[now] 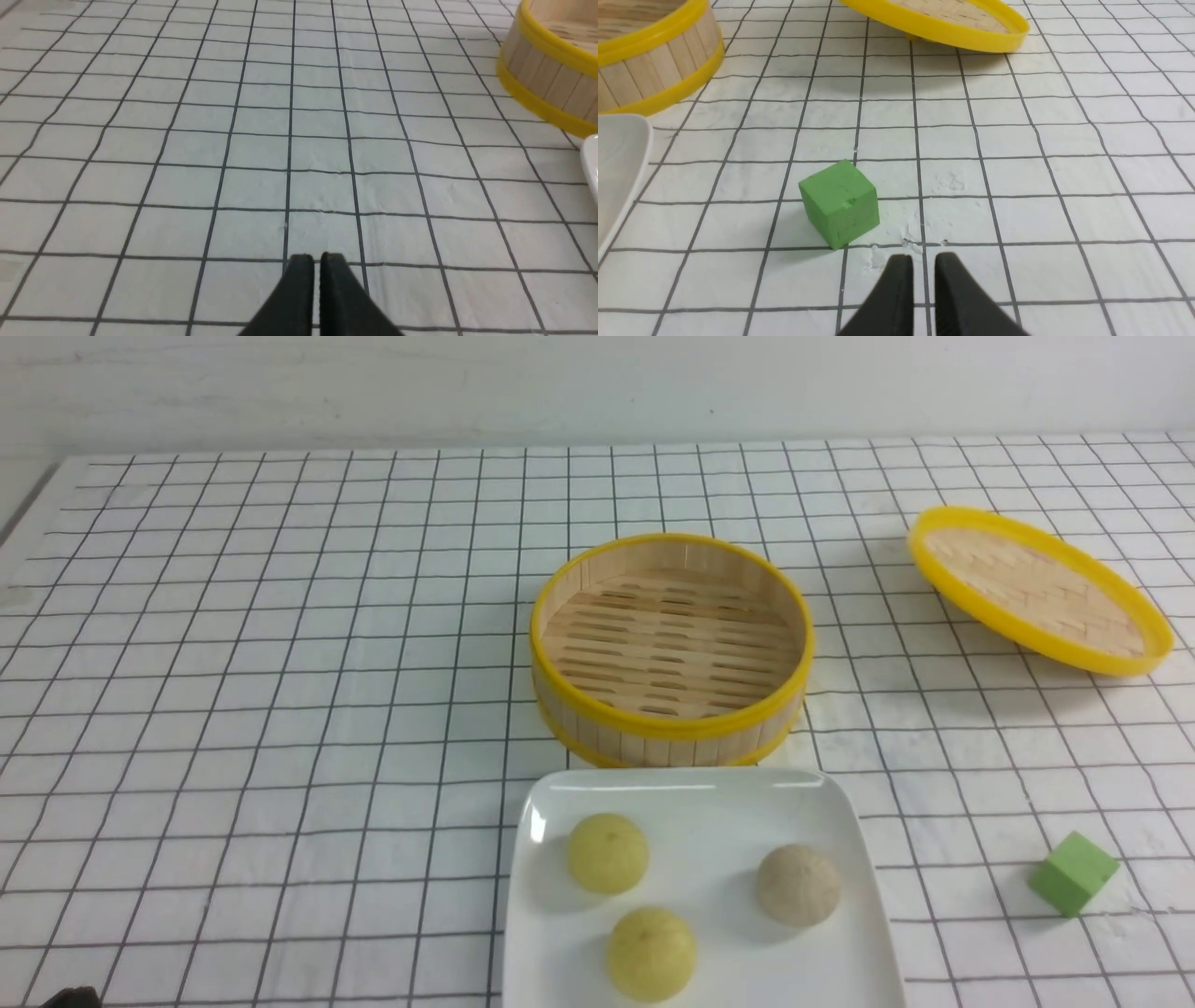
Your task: Put the steamed buns into the plate on the white-black tablecloth.
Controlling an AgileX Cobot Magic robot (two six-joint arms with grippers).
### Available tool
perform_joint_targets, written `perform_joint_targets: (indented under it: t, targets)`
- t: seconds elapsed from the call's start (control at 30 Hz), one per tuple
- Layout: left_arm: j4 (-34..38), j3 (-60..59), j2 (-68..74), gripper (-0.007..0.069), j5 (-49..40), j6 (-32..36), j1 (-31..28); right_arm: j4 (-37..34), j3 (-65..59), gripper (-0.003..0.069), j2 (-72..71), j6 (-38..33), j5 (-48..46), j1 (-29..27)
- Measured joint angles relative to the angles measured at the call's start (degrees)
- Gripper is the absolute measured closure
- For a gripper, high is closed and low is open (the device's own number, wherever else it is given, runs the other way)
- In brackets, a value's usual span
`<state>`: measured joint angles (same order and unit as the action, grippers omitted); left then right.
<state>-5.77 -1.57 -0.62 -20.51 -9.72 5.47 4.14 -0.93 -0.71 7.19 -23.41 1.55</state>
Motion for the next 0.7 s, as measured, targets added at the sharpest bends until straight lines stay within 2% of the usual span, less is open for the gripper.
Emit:
perform_joint_targets:
  t: [0.13,0.2,0.3,0.7]
  targets:
    - [0.07,0.00,-0.01,0.0573,-0.18,0.06,-0.86,0.00,0.00,0.0560,0.00,0.00,0.00,0.00]
    - [0.13,0.05,-0.01,0.0573,-0.30,0.17,-4.17,0.00,0.00,0.0557,0.00,0.00,0.00,0.00]
    - [0.17,0.05,-0.01,0.0572,-0.30,0.17,-5.99,0.00,0.00,0.0552,0.00,0.00,0.00,0.00]
    - [-0.11,0.05,-0.01,0.0568,-0.48,0.17,-6.30,0.00,0.00,0.0540,0.00,0.00,0.00,0.00]
